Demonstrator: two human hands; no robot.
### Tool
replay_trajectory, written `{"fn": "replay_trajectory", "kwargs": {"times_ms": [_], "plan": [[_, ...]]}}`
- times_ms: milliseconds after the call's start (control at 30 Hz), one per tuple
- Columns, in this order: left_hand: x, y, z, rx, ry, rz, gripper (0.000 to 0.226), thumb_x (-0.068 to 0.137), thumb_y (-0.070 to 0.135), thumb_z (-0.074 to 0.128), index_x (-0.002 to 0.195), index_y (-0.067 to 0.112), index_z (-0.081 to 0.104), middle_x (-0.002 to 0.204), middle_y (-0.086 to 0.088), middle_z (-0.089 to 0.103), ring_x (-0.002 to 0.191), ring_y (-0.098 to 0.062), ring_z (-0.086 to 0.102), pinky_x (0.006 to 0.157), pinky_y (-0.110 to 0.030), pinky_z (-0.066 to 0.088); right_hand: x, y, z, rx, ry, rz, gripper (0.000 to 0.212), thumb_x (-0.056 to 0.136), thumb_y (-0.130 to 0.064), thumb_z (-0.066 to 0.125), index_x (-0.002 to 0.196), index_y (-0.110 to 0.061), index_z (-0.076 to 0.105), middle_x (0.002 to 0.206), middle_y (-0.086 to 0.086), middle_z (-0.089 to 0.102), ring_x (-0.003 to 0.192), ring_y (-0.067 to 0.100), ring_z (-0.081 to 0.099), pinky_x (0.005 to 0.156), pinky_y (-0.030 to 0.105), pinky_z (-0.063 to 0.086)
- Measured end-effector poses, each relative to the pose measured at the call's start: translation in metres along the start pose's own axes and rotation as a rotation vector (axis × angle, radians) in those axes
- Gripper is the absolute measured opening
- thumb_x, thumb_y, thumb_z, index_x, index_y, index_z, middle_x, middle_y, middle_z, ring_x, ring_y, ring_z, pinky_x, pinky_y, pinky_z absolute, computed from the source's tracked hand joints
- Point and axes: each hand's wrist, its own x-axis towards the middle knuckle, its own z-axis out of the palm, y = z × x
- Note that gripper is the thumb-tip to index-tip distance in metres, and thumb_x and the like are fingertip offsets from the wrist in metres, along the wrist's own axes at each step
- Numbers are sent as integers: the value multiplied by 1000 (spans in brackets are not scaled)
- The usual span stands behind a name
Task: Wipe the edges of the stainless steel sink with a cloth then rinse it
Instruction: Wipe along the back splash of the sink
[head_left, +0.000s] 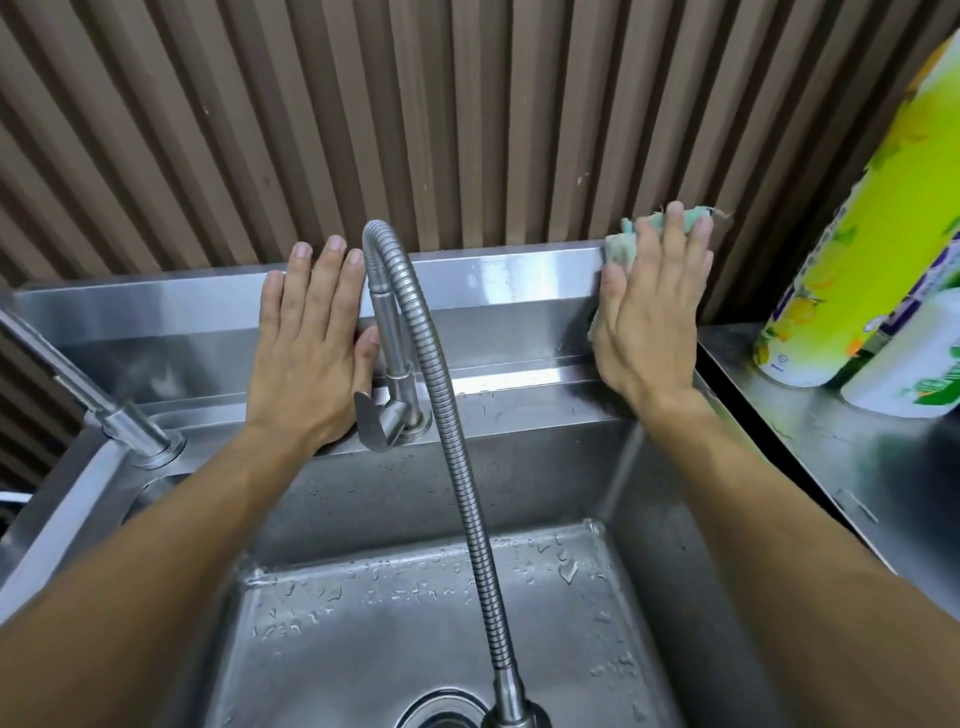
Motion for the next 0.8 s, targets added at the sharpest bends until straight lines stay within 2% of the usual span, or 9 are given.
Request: {"fn": "replay_trajectory", "kwargs": {"times_ms": [100,233,300,367,433,533,667,733,800], "plan": [[1,2,2,8,5,-16,71,106,37,23,163,17,-14,174,-12,4,161,-31,-1,130,-44,-9,-6,-49,9,89,62,61,57,111,-34,29,156,1,32,166,25,24,155,45,15,126,58,14],[-1,2,2,11,13,-12,70,106,36,26,166,14,-3,174,-11,5,161,-32,1,130,-43,-9,-29,-114,26,117,-79,-298,58,110,-37,25,158,-4,32,166,21,27,156,39,17,129,51,10],[-1,1,1,11,14,-9,69,107,37,27,166,13,0,174,-11,6,161,-31,1,130,-43,-8,-22,-105,25,104,-84,-499,55,111,-34,31,156,-3,38,162,21,35,154,38,25,129,50,15],[-1,0,0,-4,5,-5,67,108,37,27,166,13,4,174,-10,5,161,-31,1,130,-43,-8,-11,-75,19,61,-88,-596,51,111,-31,34,155,-5,40,160,19,38,152,37,30,128,49,19],[0,-2,-2,-12,-5,-10,67,109,38,27,166,15,3,175,-8,3,161,-29,-1,130,-42,-8,-2,-35,12,29,-74,-485,48,111,-27,32,153,-6,41,158,18,39,150,36,31,127,49,20],[-1,-5,-1,-20,-4,-2,67,109,41,24,166,17,-2,175,-6,3,161,-28,-1,130,-43,-7,6,11,1,11,36,-86,47,109,-23,31,149,0,41,155,24,38,147,39,33,124,53,22],[-1,-4,0,-23,-14,13,66,109,44,17,163,20,-13,175,-7,1,161,-28,-3,130,-45,-6,11,-24,3,140,156,244,46,105,-19,38,143,5,46,152,28,41,143,45,38,122,55,20],[-1,-5,1,-30,-12,13,66,109,44,17,162,21,-15,175,-7,1,161,-28,-3,130,-45,-6,-4,-74,14,200,128,181,47,104,-16,42,142,11,47,150,33,44,142,50,39,123,54,20],[-2,-6,0,-46,-3,26,66,110,42,20,162,21,-14,175,-6,3,161,-28,-1,131,-46,-4,-27,-120,20,289,-15,-129,47,105,-19,43,145,6,44,151,29,43,145,45,35,125,56,23]]}}
